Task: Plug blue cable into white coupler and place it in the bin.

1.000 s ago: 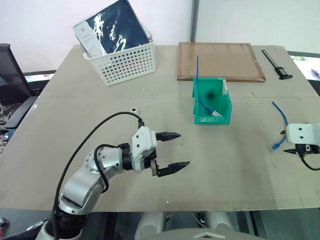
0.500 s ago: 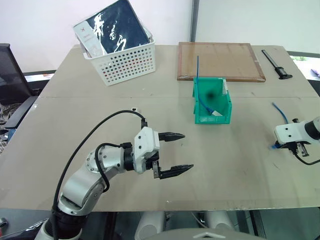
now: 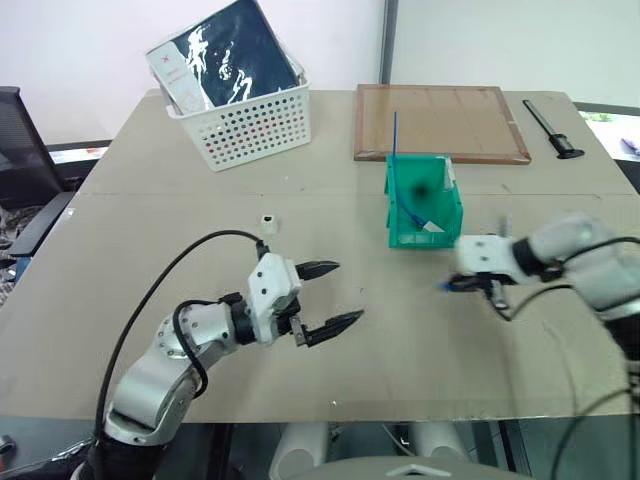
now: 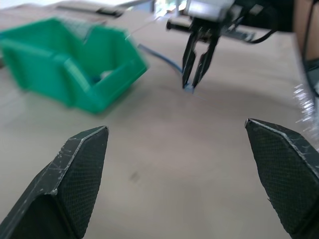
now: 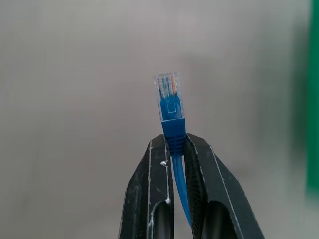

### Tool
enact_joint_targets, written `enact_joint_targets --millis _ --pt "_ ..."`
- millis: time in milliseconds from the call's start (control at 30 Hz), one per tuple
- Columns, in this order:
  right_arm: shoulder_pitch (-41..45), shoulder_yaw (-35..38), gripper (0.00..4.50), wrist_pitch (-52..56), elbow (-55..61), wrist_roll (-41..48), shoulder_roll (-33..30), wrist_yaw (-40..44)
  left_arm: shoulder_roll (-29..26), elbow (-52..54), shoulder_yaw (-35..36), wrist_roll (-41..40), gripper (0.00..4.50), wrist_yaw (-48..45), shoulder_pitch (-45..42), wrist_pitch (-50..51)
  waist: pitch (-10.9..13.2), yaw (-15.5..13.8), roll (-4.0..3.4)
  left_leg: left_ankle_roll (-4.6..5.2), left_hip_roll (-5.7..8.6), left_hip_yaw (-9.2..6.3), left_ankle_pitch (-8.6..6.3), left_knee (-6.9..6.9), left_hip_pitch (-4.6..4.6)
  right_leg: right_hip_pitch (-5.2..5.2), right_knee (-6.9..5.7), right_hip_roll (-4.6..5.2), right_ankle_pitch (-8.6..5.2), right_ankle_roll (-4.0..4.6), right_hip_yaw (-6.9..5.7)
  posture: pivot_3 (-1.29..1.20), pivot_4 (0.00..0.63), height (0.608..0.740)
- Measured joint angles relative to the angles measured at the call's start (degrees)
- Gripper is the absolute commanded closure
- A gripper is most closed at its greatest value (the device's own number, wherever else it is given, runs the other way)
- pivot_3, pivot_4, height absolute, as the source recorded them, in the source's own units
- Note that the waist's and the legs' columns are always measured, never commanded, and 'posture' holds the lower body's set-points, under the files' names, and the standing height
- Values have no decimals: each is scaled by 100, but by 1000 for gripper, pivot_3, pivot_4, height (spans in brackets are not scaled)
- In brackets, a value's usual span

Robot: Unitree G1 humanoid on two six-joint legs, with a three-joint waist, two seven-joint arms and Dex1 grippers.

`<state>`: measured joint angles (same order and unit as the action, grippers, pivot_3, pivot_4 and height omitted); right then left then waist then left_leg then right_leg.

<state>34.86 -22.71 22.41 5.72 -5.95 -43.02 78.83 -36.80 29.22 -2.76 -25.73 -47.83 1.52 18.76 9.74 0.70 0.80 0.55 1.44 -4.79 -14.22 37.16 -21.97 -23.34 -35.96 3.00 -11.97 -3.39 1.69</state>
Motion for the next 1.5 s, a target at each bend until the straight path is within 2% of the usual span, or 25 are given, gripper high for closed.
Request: enact_joint_targets --millis 133,200,233,267,333,400,433,567,600,667,733,767,833,1033,1200,1267,1333,1400,1433,1500 --pt "265 -594 4447 171 -125 -418 560 -359 -111 -372 1 354 0 -107 53 -294 -2 -62 4 0 11 -1 0 6 -12 -3 2 10 0 0 -16 0 150 738" --pt "338 -644 3770 173 -230 -500 700 -432 -187 -499 -3 479 0 -135 49 -330 -8 -39 14 0 9 -5 0 5 -9 -2 2 9 0 1 -15 0 150 738" --pt "374 -648 3598 179 -293 -520 806 -508 -209 -567 -5 547 0 -176 48 -354 -11 -5 19 -1 7 -6 0 3 -4 0 0 6 0 1 -15 0 150 738" --pt "384 -638 3026 179 -334 -526 876 -579 -215 -618 -25 583 0 -230 44 -405 -12 20 20 -1 3 -7 0 1 0 0 1 2 3 5 -12 0 150 738" --pt "315 -530 2344 191 -331 -503 943 -742 -214 -687 -141 642 0 -370 24 -524 -13 48 20 -1 -2 -7 0 -4 4 0 -1 -3 5 8 -11 0 150 738" --pt "131 -324 1173 240 -240 -389 1011 -932 -180 -837 -259 660 0 -488 -35 -587 -12 39 19 -2 -4 -7 1 -6 0 -3 -2 -7 7 6 -16 0 150 738" --pt "75 -290 1037 247 -191 -315 1035 -965 -176 -901 -281 672 0 -508 -62 -604 -11 38 18 -2 -4 -7 1 -7 0 -3 -2 -8 7 6 -16 0 150 738" --pt "-751 495 1037 324 677 371 921 -1086 46 -1364 -568 836 0 -592 -653 -638 -4 -85 6 -2 10 -17 1 2 -28 -7 0 4 7 5 -42 0 150 738" --pt "-1140 1002 1037 294 1141 620 821 -1261 148 -1598 -745 913 0 -634 -934 -640 -4 -92 6 -1 15 -17 1 6 -33 -9 4 11 8 4 -36 0 150 738" --pt "-1521 1567 1037 359 1618 821 850 -1590 270 -1830 -873 998 0 -688 -1203 -641 -5 -114 8 -1 22 -20 0 10 -37 -11 5 15 8 3 -35 0 150 738" --pt "-2471 2397 1037 360 2475 1097 822 -1973 483 -2227 -1031 1098 0 -747 -1643 -648 -8 -153 13 -1 27 -20 1 14 -49 -17 3 12 8 2 -47 0 150 738" --pt "-2512 2428 1037 363 2508 1114 818 -1981 489 -2242 -1030 1101 0 -746 -1649 -648 -8 -150 12 -1 27 -23 1 14 -49 -17 1 13 8 2 -47 0 150 738" --pt "-3444 3070 1037 466 3019 1432 843 -2132 691 -2513 -1182 1170 0 -830 -1957 -673 -10 -167 6 -1 26 -27 1 14 -53 -19 1 10 7 3 -51 0 150 738" --pt "-5546 4049 1037 -94 3582 1645 1028 -2350 1066 -2999 -1636 1490 0 -973 -2520 -671 -13 -119 4 0 28 -9 1 20 -44 -14 -1 5 7 -2 -40 0 150 738" --pt "-6173 4399 1037 -394 3755 1876 1181 -2572 1231 -3377 -1829 1714 0 -1070 -2868 -694 -13 -16 7 1 21 -4 0 15 6 27 -2 1 -11 -21 -34 0 150 738" --pt "-6387 4404 942 -534 3764 1881 1177 -2601 1232 -3582 -1902 1848 542 -1123 -2976 -777 -13 -16 6 1 20 -4 0 14 6 26 -2 1 -11 -22 -34 0 150 738" --pt "-6508 4410 942 -625 3764 1930 1170 -2617 1244 -3794 -2010 2005 1309 -1161 -3042 -895 -13 -15 6 1 20 -3 0 15 4 26 -1 3 -9 -24 -31 0 150 738" --pt "-6577 4478 942 -683 3773 2047 1165 -2675 1319 -3989 -2071 2114 2489 -1226 -3078 -1045 -13 -19 6 1 19 -5 0 15 2 26 -1 8 -9 -25 -29 0 150 738" --pt "-6581 4492 942 -685 3778 2060 1161 -2684 1330 -4005 -2074 2124 2815 -1233 -3088 -1060 -14 -23 7 1 18 -6 0 15 2 26 -1 8 -9 -25 -30 0 150 738" --pt "-6580 4534 942 -681 3851 2179 1153 -2765 1391 -4087 -2078 2141 3780 -1287 -3115 -1135 -14 -37 7 1 18 -6 0 15 2 26 0 9 -9 -25 -31 0 150 738"
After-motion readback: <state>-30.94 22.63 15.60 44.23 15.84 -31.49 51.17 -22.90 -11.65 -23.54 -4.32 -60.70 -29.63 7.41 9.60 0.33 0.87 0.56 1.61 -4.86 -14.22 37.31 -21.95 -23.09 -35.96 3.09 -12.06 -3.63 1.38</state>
